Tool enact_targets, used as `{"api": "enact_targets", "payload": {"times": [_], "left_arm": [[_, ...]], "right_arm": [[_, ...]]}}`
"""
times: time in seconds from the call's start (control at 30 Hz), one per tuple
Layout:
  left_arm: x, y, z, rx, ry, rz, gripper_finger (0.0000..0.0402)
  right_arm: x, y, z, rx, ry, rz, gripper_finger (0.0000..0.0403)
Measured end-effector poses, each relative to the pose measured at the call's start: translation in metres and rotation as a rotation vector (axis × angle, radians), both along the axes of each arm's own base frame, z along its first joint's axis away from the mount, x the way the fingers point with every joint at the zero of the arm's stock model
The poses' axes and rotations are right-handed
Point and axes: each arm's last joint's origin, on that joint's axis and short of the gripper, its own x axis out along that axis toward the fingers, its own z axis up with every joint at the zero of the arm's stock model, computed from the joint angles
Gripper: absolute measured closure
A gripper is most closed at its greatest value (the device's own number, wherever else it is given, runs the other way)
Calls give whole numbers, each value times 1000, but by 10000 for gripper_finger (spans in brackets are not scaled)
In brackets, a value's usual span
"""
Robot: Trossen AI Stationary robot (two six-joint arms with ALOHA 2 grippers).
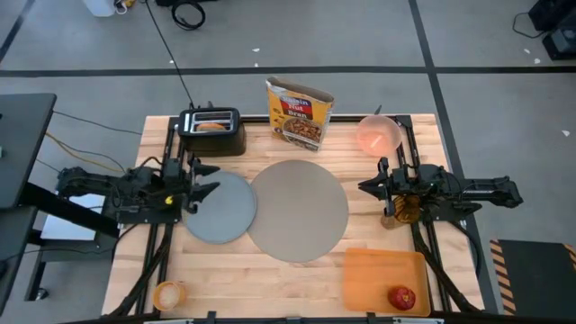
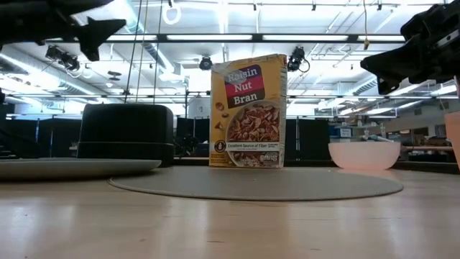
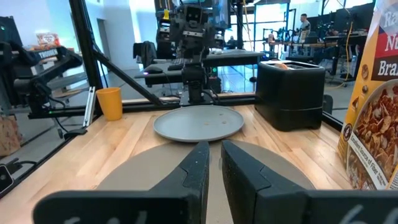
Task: Arrange a breakfast setting
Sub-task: Move the brown glass to the top right of the table
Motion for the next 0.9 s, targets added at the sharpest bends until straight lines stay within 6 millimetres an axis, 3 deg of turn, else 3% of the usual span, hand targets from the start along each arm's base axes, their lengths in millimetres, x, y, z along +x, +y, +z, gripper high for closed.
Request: {"api": "enact_targets", "payload": {"times": [0.2, 0.5, 0.63, 0.9], "left_arm": [[23, -2, 18, 132, 130, 80, 150], [47, -5, 27, 147, 216, 77, 150], [52, -5, 25, 151, 239, 75, 150], [53, -6, 23, 154, 252, 74, 150]], "right_arm": [[0, -1, 1, 1, -13, -26, 353], [-1, -1, 12, 9, -108, -33, 353], [-5, -2, 32, 9, -133, -60, 353], [-4, -2, 77, -20, -16, -87, 353]]}}
